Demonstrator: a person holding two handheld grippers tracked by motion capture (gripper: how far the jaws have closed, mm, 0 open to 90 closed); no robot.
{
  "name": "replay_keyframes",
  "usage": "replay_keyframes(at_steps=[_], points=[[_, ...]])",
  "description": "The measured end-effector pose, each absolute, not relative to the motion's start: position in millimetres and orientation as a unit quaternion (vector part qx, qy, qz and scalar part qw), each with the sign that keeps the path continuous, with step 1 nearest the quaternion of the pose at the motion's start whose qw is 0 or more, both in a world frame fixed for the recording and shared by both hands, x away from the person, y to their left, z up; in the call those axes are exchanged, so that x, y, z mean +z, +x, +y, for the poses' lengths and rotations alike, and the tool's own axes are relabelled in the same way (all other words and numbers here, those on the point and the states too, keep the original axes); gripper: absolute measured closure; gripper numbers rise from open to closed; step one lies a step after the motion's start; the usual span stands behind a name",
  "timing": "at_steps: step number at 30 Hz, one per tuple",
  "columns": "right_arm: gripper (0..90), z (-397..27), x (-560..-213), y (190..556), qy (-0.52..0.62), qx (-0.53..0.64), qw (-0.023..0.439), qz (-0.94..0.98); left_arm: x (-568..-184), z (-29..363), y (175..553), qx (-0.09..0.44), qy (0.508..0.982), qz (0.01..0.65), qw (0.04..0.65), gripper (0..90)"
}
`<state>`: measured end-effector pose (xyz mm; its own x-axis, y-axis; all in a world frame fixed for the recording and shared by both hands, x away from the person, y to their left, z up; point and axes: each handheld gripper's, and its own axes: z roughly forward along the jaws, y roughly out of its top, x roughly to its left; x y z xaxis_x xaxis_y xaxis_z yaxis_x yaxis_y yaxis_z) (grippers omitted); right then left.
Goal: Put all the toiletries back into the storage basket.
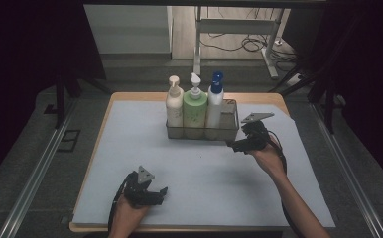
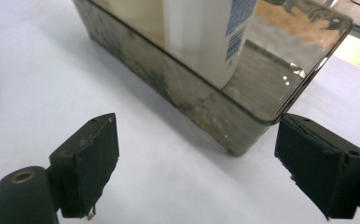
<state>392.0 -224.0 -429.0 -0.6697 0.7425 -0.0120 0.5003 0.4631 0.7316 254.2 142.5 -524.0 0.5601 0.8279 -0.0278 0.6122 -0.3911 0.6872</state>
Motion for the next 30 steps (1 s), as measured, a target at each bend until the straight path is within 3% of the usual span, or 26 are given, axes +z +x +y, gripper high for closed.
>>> replay_keyframes(at_steps=[10,30], points=[[0.1,-231.5,-430.6,376.0,0.351,0.348,0.175,0.852,-524.0,142.5,254.2,0.162,0.818,0.440,0.333,11.8],[0.0,-262.7,-425.3,341.6,0.341,0.342,0.174,0.858,-524.1,142.5,254.2,0.162,0.818,0.440,0.333,11.8]])
